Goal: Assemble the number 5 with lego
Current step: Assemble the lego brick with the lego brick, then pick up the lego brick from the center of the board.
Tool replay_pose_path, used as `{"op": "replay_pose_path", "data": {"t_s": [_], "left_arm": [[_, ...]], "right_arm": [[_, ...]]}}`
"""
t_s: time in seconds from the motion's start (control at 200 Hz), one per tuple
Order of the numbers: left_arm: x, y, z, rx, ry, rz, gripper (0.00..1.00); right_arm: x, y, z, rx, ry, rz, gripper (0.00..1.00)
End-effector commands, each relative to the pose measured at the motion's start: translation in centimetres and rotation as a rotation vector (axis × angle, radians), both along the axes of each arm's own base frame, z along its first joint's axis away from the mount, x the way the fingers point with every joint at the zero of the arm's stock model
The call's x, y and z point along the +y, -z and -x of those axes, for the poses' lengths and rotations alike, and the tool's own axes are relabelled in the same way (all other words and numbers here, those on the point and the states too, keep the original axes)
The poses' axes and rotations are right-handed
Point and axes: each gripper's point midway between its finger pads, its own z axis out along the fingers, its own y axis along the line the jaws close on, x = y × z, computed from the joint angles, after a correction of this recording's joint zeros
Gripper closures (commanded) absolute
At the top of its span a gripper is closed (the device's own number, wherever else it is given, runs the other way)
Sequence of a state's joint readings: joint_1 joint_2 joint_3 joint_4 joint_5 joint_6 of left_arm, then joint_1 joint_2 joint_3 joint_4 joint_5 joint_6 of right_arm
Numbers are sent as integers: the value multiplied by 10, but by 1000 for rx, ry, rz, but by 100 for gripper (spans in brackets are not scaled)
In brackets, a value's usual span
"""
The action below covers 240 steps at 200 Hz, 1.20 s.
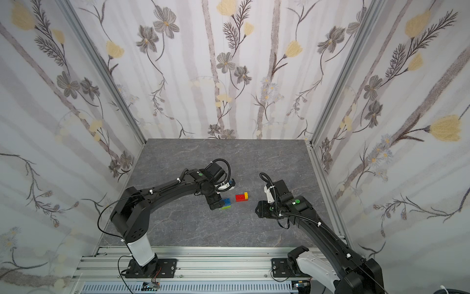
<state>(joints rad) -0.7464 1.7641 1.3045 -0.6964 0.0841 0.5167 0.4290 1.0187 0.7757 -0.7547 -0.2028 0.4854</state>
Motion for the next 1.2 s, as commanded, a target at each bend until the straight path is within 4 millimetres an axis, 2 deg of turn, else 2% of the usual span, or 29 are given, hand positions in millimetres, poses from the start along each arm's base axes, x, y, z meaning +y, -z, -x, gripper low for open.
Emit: {"op": "replay_pose_path", "data": {"t_s": [0.0, 0.045, 0.17, 0.315, 0.415, 0.585, 0.61, 0.635, 0.744, 0.794, 0.844, 0.984, 1.194], "left_arm": [[6, -12, -1, -35, -76, 26, 0], [9, -18, -2, -62, -114, 44, 0], [27, -37, -23, -208, -300, 75, 0], [47, -52, -34, -269, -517, 108, 0], [61, -53, -38, -217, -697, 176, 0], [77, -62, -39, -134, -928, 420, 0], [79, -64, -38, -126, -952, 455, 0], [79, -67, -37, -117, -959, 497, 0], [82, -72, -29, -98, -960, 589, 0], [85, -66, -26, -89, -976, 591, 0], [90, -73, -23, -103, -998, 631, 0], [113, -59, -16, -62, -1163, 666, 0], [122, -48, -2, 34, -1256, 700, 0]], "right_arm": [[3, -6, -4, -14, -19, 1, 38], [4, -8, -6, -17, -27, 1, 37], [8, -12, -11, -24, -47, 3, 34], [14, -18, -17, -39, -79, 6, 30], [20, -23, -21, -50, -102, 6, 27], [33, -22, -20, -42, -145, 13, 27], [35, -21, -19, -40, -155, 16, 27], [40, -32, -24, -67, -162, 4, 28], [52, -32, -23, -68, -195, 7, 28], [58, -31, -23, -64, -211, 6, 28], [64, -31, -22, -60, -228, 6, 28], [79, -31, -22, -55, -262, 5, 28], [103, -27, -19, -15, -286, -23, 28]]}}
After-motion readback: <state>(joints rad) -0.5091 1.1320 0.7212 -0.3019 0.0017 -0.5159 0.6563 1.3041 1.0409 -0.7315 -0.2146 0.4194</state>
